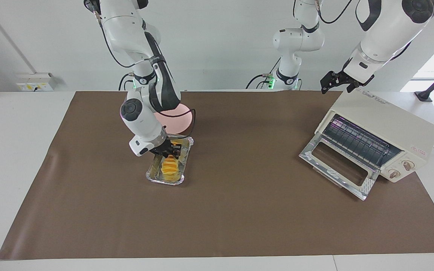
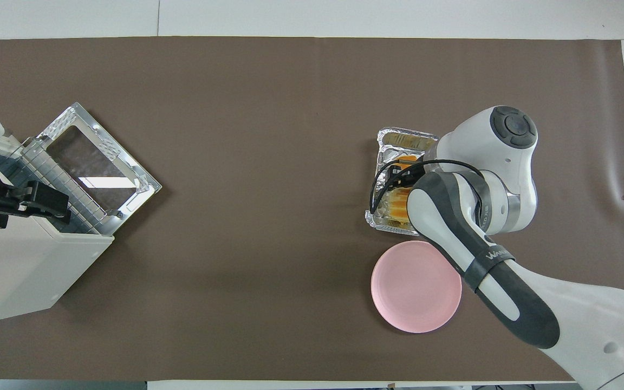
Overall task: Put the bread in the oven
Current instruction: 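Lift the bread into the foil tray and open the right gripper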
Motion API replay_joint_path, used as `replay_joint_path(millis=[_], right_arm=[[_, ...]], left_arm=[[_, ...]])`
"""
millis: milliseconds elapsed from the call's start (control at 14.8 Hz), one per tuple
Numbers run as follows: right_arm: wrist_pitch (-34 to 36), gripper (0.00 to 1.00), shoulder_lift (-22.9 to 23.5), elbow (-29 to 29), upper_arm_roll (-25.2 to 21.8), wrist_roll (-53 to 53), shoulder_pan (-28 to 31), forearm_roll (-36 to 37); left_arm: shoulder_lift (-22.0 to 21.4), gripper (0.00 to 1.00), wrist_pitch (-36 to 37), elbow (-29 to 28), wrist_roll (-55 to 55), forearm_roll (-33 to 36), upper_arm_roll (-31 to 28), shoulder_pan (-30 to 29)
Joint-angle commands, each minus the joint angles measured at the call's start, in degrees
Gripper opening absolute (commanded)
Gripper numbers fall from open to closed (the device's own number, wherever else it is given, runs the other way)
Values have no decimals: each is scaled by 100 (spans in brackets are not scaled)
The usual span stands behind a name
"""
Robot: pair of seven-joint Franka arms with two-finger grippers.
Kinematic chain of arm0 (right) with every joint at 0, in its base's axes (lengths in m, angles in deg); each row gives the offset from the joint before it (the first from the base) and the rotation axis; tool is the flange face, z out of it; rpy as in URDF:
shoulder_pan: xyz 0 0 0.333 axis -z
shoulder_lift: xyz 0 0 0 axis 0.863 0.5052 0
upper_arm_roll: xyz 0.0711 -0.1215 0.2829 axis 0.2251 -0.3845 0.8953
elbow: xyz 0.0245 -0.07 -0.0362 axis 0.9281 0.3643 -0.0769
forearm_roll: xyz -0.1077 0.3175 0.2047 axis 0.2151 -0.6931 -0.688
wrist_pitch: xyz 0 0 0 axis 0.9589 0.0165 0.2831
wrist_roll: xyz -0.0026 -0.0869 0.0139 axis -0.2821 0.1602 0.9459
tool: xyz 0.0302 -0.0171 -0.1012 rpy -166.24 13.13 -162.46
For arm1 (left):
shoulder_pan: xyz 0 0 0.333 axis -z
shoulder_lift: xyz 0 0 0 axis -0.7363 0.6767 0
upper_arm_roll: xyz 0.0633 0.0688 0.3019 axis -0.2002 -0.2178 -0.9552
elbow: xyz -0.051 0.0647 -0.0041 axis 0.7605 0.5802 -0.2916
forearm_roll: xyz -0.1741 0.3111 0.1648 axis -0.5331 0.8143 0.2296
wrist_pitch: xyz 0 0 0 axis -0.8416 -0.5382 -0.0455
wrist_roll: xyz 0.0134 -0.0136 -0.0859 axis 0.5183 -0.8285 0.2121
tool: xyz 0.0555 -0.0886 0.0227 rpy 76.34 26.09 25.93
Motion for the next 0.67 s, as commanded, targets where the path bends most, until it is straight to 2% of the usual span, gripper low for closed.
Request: replay_joint_path(millis=[0,135,337,471,606], right_arm=[[826,100,-55,-609,-19,173,136,72],[828,100,-116,-532,-10,182,381,63],[566,100,-265,-15,-10,375,619,63],[162,94,-353,398,-10,375,716,37],[54,86,-362,558,-2,358,725,-42]], left_arm=[[-122,100,-96,-107,30,95,33,-56],[-122,100,-96,-107,30,95,33,-56],[-122,100,-96,-107,30,95,33,-56],[-122,100,-96,-107,30,95,33,-56],[-122,100,-96,-107,30,95,33,-56]])
